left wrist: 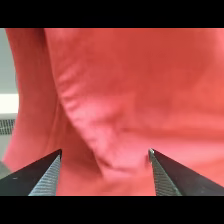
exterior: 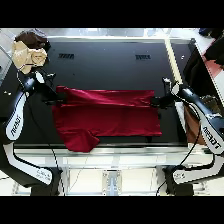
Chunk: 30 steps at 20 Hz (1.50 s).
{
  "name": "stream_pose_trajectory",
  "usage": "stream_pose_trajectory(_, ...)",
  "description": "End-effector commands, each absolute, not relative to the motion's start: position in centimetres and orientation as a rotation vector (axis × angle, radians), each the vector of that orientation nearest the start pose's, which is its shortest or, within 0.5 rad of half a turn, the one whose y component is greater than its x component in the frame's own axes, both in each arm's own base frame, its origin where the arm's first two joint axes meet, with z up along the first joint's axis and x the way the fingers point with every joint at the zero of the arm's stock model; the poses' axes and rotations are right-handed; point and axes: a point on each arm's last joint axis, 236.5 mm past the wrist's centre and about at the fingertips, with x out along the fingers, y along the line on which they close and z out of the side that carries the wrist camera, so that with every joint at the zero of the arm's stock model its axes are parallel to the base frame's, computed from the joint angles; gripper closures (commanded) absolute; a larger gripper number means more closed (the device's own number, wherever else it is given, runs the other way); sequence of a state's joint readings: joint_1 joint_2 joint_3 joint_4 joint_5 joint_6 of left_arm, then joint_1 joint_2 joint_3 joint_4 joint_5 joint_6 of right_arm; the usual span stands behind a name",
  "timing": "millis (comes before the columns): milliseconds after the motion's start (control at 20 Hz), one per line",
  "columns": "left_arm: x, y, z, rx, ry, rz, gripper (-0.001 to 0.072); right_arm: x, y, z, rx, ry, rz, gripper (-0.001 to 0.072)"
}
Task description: Fold the shirts.
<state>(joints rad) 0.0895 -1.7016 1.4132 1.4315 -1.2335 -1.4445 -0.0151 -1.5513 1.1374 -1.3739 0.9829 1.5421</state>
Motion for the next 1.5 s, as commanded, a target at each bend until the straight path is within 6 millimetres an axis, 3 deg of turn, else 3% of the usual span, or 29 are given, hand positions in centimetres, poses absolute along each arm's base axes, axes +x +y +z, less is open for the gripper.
stream_pose_trajectory(0,42.3,1.2,-4.3,-0.103,1.443,-0.088,0.0085,37.0,1.8,-6.6,0.088,1.528,0.075,0.0301)
stream_pose_trajectory(100,42.3,2.4,1.5,-0.074,1.307,-0.072,0.0085,34.8,-1.9,-2.2,-0.038,1.539,-0.007,0.0300)
stream_pose_trajectory(200,39.8,4.8,5.7,-0.068,1.216,-0.001,0.0086,33.3,-4.9,2.4,-0.074,1.455,-0.077,0.0300)
stream_pose_trajectory(300,34.3,6.6,5.4,-0.156,1.221,0.092,0.0086,32.8,-6.8,6.0,-0.008,1.304,-0.137,0.0300)
stream_pose_trajectory(400,28.3,7.3,2.7,-0.327,1.250,0.226,0.0087,32.7,-7.4,8.8,0.072,1.173,-0.153,0.0300)
stream_pose_trajectory(500,24.1,4.9,0.1,-0.526,1.271,0.238,0.0097,33.1,-7.0,10.7,0.123,1.087,-0.130,0.0300)
stream_pose_trajectory(650,19.3,-1.6,-2.9,-0.822,1.432,0.070,0.0102,33.9,-5.1,10.4,0.120,1.079,-0.010,0.0301)
stream_pose_trajectory(750,18.7,-3.2,-4.1,-0.913,1.463,0.012,0.0102,34.7,-3.9,9.2,0.150,1.107,0.053,0.0301)
stream_pose_trajectory(900,17.4,-3.7,-6.0,-0.964,1.581,0.015,0.0103,35.8,-2.0,7.2,0.221,1.149,0.139,0.0301)
stream_pose_trajectory(1000,17.7,-4.4,-6.4,-1.027,1.611,-0.015,0.0104,36.3,-1.3,6.4,0.254,1.162,0.166,0.0301)
stream_pose_trajectory(1450,17.0,-4.9,-9.3,-1.097,1.749,-0.019,0.0109,36.6,-1.3,6.7,0.260,1.145,0.168,0.0301)
